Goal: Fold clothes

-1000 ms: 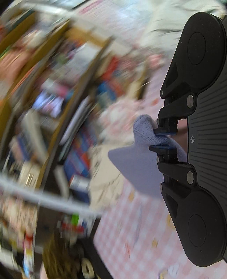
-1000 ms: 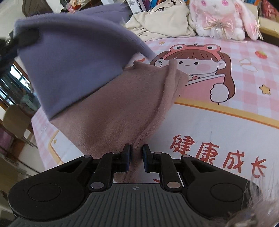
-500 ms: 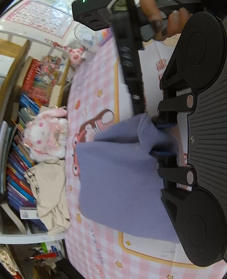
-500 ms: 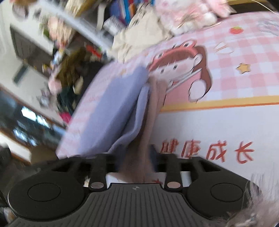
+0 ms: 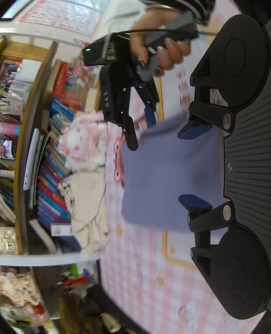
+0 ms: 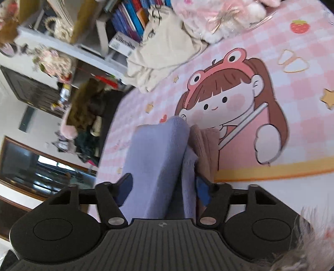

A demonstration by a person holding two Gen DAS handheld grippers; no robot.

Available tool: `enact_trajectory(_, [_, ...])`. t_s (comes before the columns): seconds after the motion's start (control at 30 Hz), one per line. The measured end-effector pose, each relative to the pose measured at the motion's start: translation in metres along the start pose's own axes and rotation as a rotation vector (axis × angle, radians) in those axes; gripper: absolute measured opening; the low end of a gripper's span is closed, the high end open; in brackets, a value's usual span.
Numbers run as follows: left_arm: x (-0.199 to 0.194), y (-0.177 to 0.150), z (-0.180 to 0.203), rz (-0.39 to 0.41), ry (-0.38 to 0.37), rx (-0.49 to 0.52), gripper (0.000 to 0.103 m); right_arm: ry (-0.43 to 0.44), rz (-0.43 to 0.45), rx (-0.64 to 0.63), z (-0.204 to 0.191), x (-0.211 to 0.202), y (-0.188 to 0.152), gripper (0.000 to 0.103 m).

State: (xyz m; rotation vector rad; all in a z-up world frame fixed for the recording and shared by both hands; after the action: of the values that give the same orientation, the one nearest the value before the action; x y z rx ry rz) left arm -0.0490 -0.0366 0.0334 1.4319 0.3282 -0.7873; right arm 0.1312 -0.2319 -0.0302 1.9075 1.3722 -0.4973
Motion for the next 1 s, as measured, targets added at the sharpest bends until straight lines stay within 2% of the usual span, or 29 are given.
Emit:
enact_trajectory(0.03, [0.006,-0.002,-0.002,-0.016,0.017,0.018,0.058,-0.034,0.017,-0.060,-0.008,0.001,-0.002,0.017])
enact_trajectory(0.1, [0.019,-0.008,-0.005,-0.067,0.050,0.052,0.057,-0.101,0.052,-0.183,-0.024,0.003,-0.006,0.016])
enact_trajectory(0.3, [0.030,-0.021,-0.011,-0.104,0.050,0.052,0.058,-0.092,0.281,-0.568,-0.066,-0.020,-0.039,0.016])
enact_trajectory(0.33, [0.030,-0.021,-0.012,-0.107,0.046,0.056,0.059,-0.090,0.320,-0.632,-0.073,-0.024,-0.045,0.020])
enact_trajectory(0.37, [0.030,-0.021,-0.012,-0.107,0.040,0.063,0.060,-0.185,0.284,-0.581,-0.064,-0.010,-0.037,0.026])
enact_trajectory(0.4, [0.030,-0.021,-0.012,-0.111,0.033,0.066,0.061,-0.282,0.245,-0.527,-0.055,0.005,-0.028,0.038])
enact_trajectory(0.43, [0.030,-0.020,-0.012,-0.117,0.024,0.068,0.062,-0.305,0.216,-0.452,-0.044,0.011,-0.022,0.047])
enact_trajectory(0.47, [0.028,-0.018,-0.012,-0.123,0.020,0.070,0.063,-0.326,0.187,-0.376,-0.033,0.017,-0.015,0.049])
enact_trajectory(0.5, [0.024,-0.017,-0.012,-0.123,0.021,0.073,0.064,-0.295,0.196,-0.303,-0.024,0.009,-0.012,0.049])
enact_trajectory(0.57, [0.013,-0.014,-0.014,-0.097,0.026,0.071,0.064,-0.296,0.240,-0.266,-0.020,-0.009,-0.013,0.050])
enact_trajectory(0.63, [-0.001,-0.012,-0.019,-0.035,0.030,0.047,0.066,-0.237,0.215,-0.265,-0.025,-0.025,-0.020,0.051])
enact_trajectory(0.7, [-0.006,-0.009,-0.027,0.005,0.030,0.006,0.066,-0.177,0.188,-0.265,-0.030,-0.042,-0.027,0.059])
enact_trajectory(0.73, [-0.008,-0.007,-0.031,0.022,0.029,-0.015,0.066,-0.120,0.122,-0.260,-0.032,-0.042,-0.034,0.060])
enact_trajectory(0.8, [-0.003,-0.005,-0.035,0.023,0.024,-0.038,0.066,-0.085,0.026,-0.239,-0.035,-0.031,-0.047,0.060])
enact_trajectory(0.83, [0.001,-0.004,-0.037,0.018,0.021,-0.046,0.066,-0.115,0.009,-0.235,-0.036,-0.022,-0.052,0.055])
enact_trajectory(0.87, [0.005,-0.003,-0.038,0.014,0.018,-0.055,0.066,-0.146,-0.007,-0.231,-0.037,-0.014,-0.056,0.046])
enact_trajectory(0.9, [0.010,-0.004,-0.040,0.000,0.019,-0.062,0.066,-0.177,-0.024,-0.227,-0.038,-0.006,-0.061,0.011])
enact_trajectory(1.0, [0.029,-0.010,-0.045,-0.083,0.034,-0.104,0.064,-0.184,0.050,-0.330,-0.051,-0.023,-0.074,0.011])
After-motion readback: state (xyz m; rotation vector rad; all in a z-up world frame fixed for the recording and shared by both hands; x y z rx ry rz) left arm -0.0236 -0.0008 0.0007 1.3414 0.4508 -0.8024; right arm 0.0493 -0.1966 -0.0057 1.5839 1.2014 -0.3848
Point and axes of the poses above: each gripper's, at about its wrist camera, not at the fingertips, and x roughly the way its jaws point, z to its right, y to its top, the point moved 1 cm from there along x, roughly the way its jaws point, and after that the axes turned 10 degrees about -y, right-handed, at the moved point
